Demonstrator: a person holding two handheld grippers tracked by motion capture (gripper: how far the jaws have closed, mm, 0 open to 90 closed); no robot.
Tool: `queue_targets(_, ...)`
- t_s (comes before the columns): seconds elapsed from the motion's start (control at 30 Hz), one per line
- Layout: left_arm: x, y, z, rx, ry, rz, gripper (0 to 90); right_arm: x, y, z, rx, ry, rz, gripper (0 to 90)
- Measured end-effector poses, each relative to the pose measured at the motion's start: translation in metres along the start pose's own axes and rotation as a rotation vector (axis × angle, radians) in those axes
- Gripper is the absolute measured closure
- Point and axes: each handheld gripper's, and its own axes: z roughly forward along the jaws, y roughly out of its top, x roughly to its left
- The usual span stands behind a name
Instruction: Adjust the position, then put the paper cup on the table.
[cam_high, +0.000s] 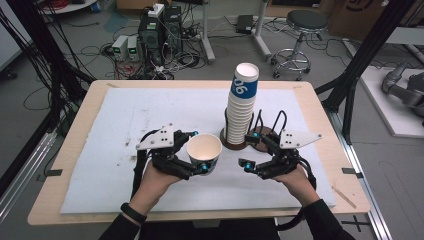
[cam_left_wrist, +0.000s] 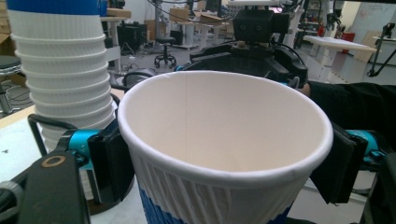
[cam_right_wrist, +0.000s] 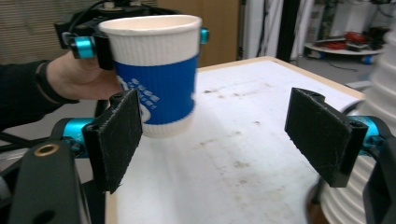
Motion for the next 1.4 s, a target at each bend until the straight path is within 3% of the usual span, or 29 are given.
queue_targets(0.3,0.002,0.000,-0.009,-0.006,0.037,0.020,21.0,-0.006,-0.002,-0.011,-0.015,-0.061,-0.011,19.6)
queue_targets(0.43,0.000,-0.002,-0.010,-0.018,0.031,0.019,20.7,-0.008,-0.002,-0.015,-0.028,-0.084,-0.015,19.6)
queue_targets(0.53,-0.003,-0.002,-0.009,-0.014,0.038,0.042,20.7,-0.009,-0.002,-0.015,-0.032,-0.098,-0.018,19.6)
queue_targets(1.03,-0.003,0.002,-0.002,-0.023,0.022,0.040,20.8,-0.002,0.000,-0.022,-0.052,-0.124,-0.050,19.6)
queue_targets(1.4,-0.004,0.002,-0.006,-0.018,0.036,0.037,20.8,-0.005,-0.003,-0.022,-0.051,-0.132,-0.034,19.6)
